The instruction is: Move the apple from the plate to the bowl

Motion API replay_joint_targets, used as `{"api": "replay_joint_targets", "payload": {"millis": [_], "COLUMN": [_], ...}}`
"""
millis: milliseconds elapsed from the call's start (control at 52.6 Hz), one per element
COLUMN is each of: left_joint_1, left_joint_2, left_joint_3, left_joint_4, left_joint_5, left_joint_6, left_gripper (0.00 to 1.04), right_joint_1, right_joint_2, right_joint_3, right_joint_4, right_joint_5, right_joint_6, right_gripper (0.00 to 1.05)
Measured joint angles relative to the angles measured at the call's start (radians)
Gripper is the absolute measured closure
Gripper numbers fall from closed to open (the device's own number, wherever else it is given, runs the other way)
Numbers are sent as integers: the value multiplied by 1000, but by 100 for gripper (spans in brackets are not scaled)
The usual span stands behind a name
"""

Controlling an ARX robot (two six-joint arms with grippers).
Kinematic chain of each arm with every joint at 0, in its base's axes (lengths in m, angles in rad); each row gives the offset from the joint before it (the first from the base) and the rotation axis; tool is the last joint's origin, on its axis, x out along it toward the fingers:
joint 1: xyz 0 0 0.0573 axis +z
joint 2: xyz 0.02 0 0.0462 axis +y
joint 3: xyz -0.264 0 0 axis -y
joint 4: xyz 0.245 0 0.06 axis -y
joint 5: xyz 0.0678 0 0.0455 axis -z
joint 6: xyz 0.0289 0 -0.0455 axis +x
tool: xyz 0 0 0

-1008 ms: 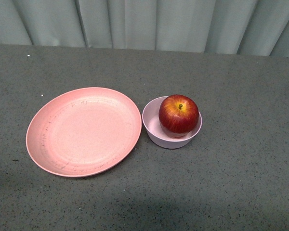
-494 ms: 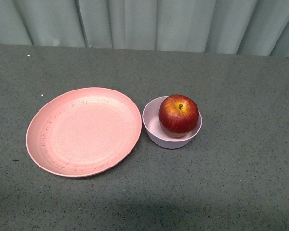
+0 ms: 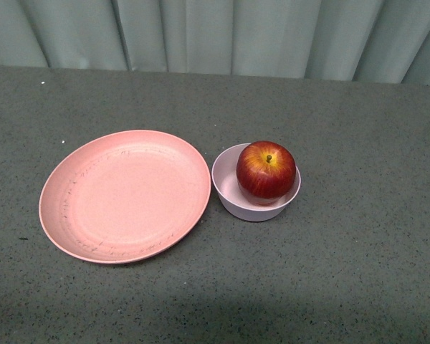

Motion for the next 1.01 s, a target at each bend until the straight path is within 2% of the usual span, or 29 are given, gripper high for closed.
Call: {"api": "replay_joint_targets", "payload": {"millis": [361, 456, 589, 703, 760, 913, 989, 1008], "left_joint_1": [0, 0, 0, 0, 0, 0, 0, 0], "left_joint_2": [-108, -250, -276, -276, -276, -276, -276, -276], "left_joint_3": [0, 0, 0, 0, 0, 0, 0, 0], "left_joint_4": [-110, -275, -285, -285, -286, -286, -286, -286], "left_joint_5": [0, 0, 0, 0, 0, 0, 0, 0], "left_joint_6": [0, 0, 0, 0, 0, 0, 0, 0], "left_gripper": [101, 101, 101, 75, 66, 31, 20, 15], "right_joint_1": [0, 0, 0, 0, 0, 0, 0, 0], "right_joint_2": [0, 0, 0, 0, 0, 0, 0, 0], "right_joint_3": [0, 0, 0, 0, 0, 0, 0, 0], "right_joint_4": [0, 0, 0, 0, 0, 0, 0, 0], "right_joint_5": [0, 0, 0, 0, 0, 0, 0, 0], "right_joint_6": [0, 0, 0, 0, 0, 0, 0, 0], "right_gripper": [9, 9, 9, 9, 9, 9, 9, 9]}}
